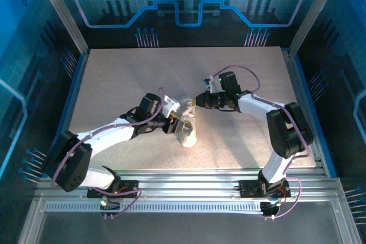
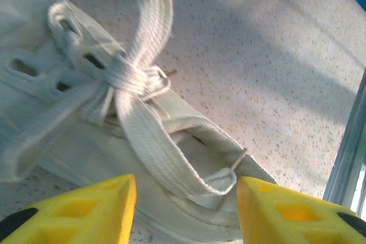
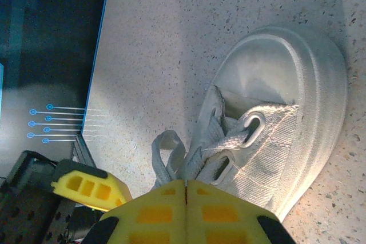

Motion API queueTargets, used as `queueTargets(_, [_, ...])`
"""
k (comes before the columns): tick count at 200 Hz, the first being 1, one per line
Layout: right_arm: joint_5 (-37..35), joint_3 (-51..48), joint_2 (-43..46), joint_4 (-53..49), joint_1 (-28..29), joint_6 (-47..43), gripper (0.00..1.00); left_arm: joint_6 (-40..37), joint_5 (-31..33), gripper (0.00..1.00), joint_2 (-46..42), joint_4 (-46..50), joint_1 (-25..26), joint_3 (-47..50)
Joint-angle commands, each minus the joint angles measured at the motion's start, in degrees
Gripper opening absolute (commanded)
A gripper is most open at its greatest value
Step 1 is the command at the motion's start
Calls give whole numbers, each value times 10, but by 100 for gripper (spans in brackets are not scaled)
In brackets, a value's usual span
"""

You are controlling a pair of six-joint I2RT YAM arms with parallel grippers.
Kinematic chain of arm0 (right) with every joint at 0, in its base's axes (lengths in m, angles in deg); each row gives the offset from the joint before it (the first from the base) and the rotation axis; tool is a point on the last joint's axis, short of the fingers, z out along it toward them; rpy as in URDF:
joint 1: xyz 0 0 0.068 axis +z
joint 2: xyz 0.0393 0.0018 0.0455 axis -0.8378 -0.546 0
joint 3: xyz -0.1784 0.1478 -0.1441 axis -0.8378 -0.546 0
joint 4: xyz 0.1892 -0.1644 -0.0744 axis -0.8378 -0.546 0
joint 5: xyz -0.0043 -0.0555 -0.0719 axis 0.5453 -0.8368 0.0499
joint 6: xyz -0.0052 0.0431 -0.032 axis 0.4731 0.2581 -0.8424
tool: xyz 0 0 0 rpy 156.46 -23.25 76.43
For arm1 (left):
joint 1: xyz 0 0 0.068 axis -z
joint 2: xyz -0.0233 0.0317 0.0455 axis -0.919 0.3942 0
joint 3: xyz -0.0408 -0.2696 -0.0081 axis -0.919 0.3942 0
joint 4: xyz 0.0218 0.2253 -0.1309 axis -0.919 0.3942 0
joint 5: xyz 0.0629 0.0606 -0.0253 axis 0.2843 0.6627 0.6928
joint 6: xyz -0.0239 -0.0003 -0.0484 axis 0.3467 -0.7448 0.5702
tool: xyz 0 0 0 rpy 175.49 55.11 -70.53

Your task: Tie the shoes

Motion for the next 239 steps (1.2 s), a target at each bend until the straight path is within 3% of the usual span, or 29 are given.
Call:
queueTargets(1, [-6,16,-1,-18,10,-1,0,22,31,51,23,11,17,-4])
queueTargets(24, [-8,18,-1,-22,11,-4,0,20,45,48,40,39,22,-20])
queueTargets(58, [-9,19,-1,-24,12,-6,0,-1,71,27,25,79,21,-36])
queueTargets(82, [-9,20,-1,-29,12,-12,0,-8,77,21,-2,89,20,-40])
queueTargets(151, [-2,16,-1,-30,12,-15,0,7,58,19,-37,90,4,-35])
queueTargets(184, [1,10,2,-28,12,-16,0,-4,68,12,-36,106,-25,-25])
queueTargets(208, [-1,-2,10,-22,12,-13,0,-17,69,16,-21,113,-40,-20])
queueTargets(222, [-1,-15,18,-7,13,-8,0,-8,46,34,-15,107,-55,-18])
queueTargets(239, [-1,-28,26,8,14,-4,0,-5,45,48,-30,95,-61,-9])
